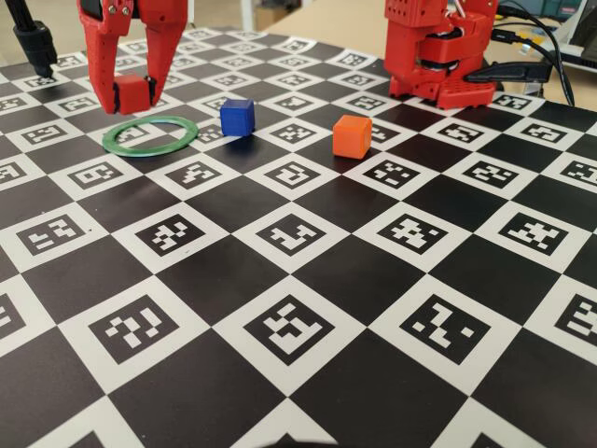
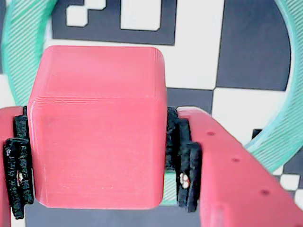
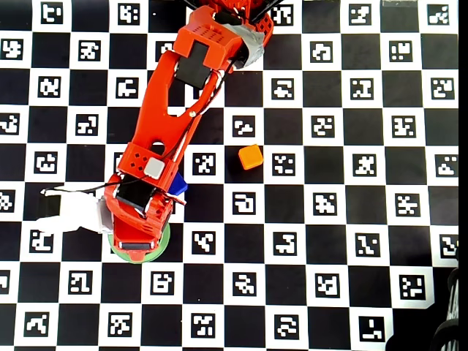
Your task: Grab the red cube then put it in the green circle then put the blue cube on top and finally the orange cube on top
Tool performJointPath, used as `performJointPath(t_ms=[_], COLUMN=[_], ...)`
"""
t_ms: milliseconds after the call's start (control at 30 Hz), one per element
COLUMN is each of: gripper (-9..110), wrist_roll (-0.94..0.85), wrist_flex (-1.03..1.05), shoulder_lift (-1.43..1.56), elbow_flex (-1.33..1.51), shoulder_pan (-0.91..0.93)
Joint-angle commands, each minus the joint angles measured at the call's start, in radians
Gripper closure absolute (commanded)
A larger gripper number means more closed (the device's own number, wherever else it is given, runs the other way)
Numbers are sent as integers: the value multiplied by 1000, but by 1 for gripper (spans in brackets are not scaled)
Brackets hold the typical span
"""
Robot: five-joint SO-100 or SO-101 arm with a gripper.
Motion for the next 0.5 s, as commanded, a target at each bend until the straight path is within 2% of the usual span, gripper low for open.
performJointPath(t_ms=[0,467], gripper=[98,98], wrist_roll=[-11,-3], wrist_flex=[-21,-83], shoulder_lift=[43,28], elbow_flex=[-3,77], shoulder_pan=[12,5])
